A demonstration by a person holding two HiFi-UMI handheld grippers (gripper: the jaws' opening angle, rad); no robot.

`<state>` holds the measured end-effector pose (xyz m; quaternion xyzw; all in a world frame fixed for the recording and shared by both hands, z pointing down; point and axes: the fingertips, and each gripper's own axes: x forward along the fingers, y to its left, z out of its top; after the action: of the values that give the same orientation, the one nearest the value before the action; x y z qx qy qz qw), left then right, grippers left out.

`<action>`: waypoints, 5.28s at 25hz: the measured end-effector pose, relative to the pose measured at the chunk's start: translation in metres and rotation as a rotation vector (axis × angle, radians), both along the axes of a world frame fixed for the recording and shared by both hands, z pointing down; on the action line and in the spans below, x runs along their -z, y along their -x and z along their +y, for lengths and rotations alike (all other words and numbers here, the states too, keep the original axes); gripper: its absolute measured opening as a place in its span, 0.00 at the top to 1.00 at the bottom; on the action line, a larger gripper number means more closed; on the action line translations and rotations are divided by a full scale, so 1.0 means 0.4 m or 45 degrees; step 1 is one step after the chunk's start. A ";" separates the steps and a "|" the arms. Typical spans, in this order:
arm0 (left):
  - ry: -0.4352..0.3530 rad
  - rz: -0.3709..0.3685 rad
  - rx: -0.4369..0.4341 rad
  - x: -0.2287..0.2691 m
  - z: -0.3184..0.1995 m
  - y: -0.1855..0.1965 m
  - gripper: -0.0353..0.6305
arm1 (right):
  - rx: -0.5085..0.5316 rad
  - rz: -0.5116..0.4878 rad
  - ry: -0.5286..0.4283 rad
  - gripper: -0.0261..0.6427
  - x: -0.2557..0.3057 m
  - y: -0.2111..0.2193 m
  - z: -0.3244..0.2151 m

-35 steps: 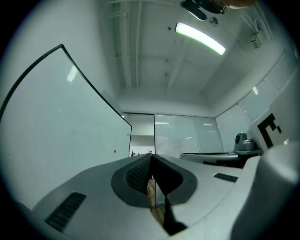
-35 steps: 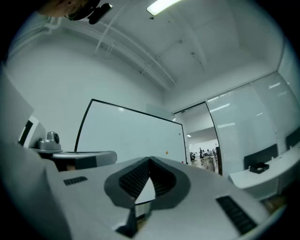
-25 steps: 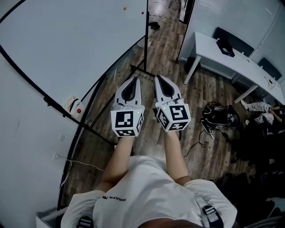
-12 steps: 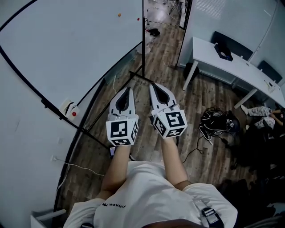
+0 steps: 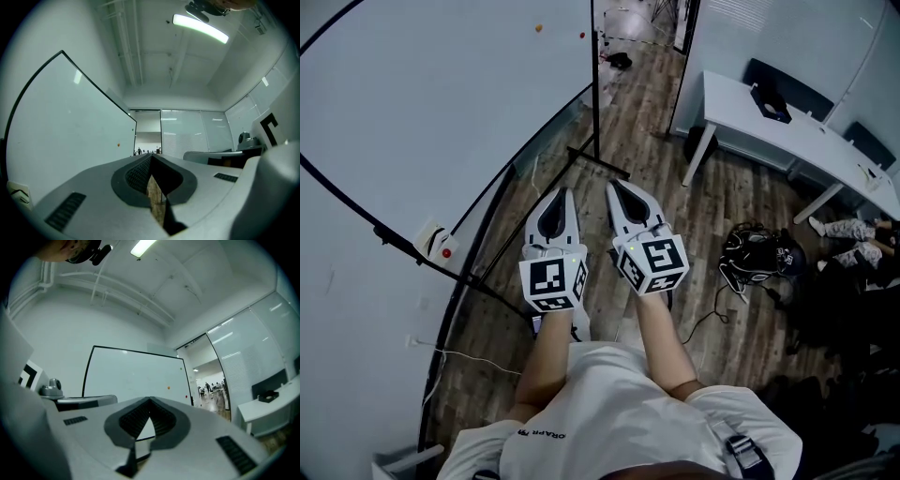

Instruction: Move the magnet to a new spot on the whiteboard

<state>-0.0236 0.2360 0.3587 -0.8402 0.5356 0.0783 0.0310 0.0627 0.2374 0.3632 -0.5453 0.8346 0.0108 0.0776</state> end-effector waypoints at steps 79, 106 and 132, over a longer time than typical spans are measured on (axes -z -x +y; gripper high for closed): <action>0.041 -0.024 0.072 0.020 -1.244 -0.039 0.94 | 0.145 -0.034 0.040 0.94 0.032 0.001 -1.279; 0.005 -0.005 0.108 0.024 -1.353 0.028 0.94 | 0.285 -0.011 0.029 0.94 0.048 0.090 -1.479; -0.026 0.005 0.162 0.059 -1.346 0.080 0.94 | 0.468 0.026 0.031 0.77 0.095 0.186 -1.604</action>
<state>-0.0554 -0.3024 0.3350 -0.8041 0.5871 0.0833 0.0432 -0.0117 -0.4041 0.3252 -0.3842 0.9210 -0.0080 0.0631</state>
